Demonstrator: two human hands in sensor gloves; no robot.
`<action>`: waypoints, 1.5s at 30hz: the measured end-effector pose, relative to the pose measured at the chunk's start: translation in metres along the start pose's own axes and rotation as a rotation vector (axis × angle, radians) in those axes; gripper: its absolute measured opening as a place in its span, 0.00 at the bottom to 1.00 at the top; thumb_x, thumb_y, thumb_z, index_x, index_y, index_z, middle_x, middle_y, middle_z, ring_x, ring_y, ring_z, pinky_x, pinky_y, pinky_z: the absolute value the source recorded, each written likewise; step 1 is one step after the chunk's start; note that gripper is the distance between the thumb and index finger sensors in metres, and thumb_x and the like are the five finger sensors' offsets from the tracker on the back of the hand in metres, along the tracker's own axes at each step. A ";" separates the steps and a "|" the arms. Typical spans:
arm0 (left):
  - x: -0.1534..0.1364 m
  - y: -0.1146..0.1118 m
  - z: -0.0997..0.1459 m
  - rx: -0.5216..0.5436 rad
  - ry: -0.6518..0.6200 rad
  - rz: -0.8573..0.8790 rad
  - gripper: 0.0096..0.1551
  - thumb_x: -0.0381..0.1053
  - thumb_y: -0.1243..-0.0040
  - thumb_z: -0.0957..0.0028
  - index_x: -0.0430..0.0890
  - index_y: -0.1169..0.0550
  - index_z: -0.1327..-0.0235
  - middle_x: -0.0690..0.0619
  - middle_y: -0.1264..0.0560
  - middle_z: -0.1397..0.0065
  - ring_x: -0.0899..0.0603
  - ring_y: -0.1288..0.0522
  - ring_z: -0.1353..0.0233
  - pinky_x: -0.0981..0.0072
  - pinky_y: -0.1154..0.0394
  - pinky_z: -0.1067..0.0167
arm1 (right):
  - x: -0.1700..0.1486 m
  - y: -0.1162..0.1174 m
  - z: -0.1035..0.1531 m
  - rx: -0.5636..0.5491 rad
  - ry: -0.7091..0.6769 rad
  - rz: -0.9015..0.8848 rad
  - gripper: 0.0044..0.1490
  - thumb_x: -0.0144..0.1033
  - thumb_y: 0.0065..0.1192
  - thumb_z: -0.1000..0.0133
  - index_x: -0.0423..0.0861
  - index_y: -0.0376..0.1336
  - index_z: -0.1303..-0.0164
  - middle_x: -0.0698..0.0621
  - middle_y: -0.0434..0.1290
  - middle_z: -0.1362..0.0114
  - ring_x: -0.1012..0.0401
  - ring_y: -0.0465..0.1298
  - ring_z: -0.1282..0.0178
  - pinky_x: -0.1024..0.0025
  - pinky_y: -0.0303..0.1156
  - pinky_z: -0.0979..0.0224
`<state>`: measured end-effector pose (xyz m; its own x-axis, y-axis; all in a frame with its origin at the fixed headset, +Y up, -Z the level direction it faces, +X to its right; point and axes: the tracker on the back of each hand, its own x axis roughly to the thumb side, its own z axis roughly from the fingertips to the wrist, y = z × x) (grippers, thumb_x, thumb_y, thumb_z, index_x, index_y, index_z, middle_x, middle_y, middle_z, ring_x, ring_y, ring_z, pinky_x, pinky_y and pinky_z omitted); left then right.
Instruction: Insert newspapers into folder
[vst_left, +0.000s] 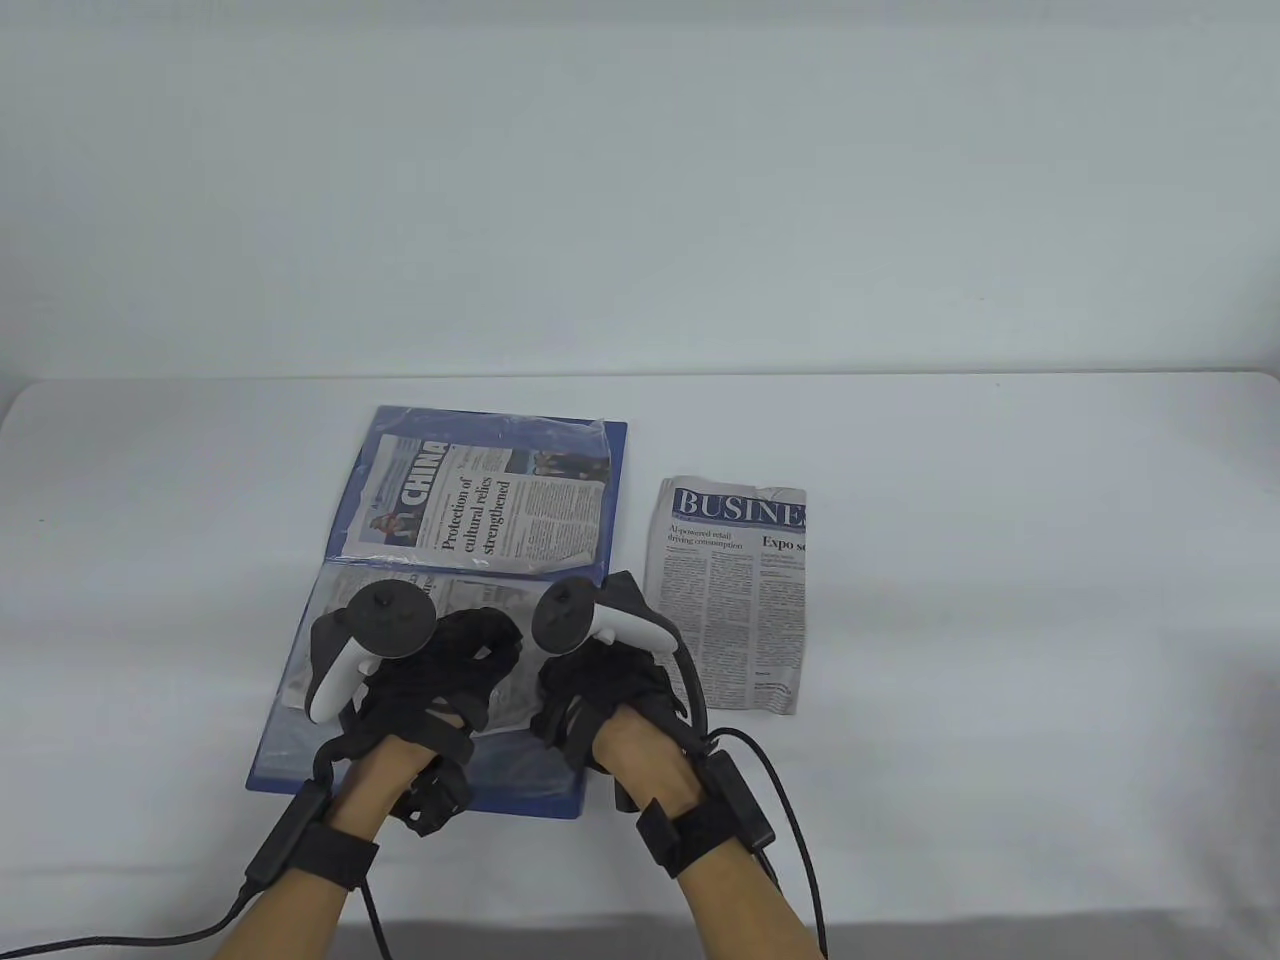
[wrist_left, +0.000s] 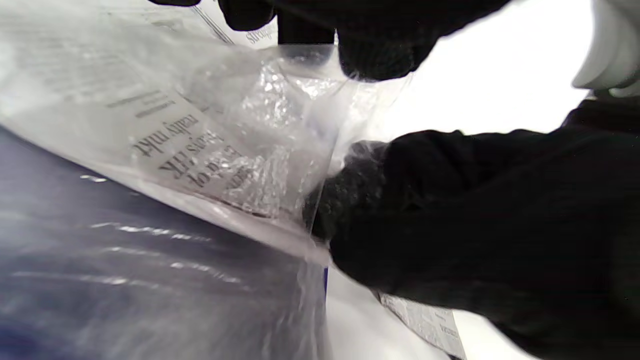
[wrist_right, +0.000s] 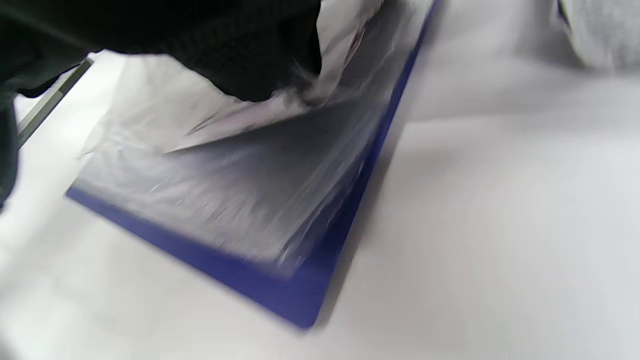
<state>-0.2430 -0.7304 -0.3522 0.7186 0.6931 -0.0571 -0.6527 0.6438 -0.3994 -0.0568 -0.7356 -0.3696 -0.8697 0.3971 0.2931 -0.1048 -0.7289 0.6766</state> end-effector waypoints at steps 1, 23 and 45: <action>-0.001 0.001 0.001 0.007 -0.003 0.010 0.22 0.56 0.48 0.35 0.61 0.33 0.28 0.55 0.43 0.11 0.39 0.52 0.08 0.36 0.52 0.12 | 0.000 -0.003 0.000 -0.030 0.001 0.011 0.24 0.32 0.65 0.38 0.35 0.63 0.35 0.31 0.33 0.20 0.30 0.43 0.20 0.26 0.43 0.29; 0.037 0.031 0.043 0.437 -0.112 -0.121 0.32 0.61 0.58 0.35 0.60 0.45 0.17 0.56 0.47 0.09 0.41 0.57 0.07 0.38 0.58 0.10 | -0.073 -0.124 -0.006 -0.533 0.064 -0.929 0.27 0.34 0.51 0.34 0.35 0.52 0.29 0.31 0.31 0.22 0.31 0.43 0.21 0.29 0.44 0.28; 0.001 -0.063 -0.026 -0.386 0.155 -0.437 0.48 0.63 0.41 0.39 0.58 0.57 0.19 0.54 0.74 0.12 0.38 0.79 0.14 0.39 0.71 0.14 | -0.075 -0.010 0.036 -0.307 -0.185 -0.862 0.50 0.47 0.45 0.33 0.27 0.31 0.22 0.27 0.25 0.26 0.29 0.40 0.23 0.27 0.41 0.30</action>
<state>-0.1946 -0.7784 -0.3506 0.9462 0.3168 0.0667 -0.1750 0.6740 -0.7177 0.0272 -0.7383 -0.3740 -0.3447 0.9327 -0.1063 -0.8242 -0.2465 0.5098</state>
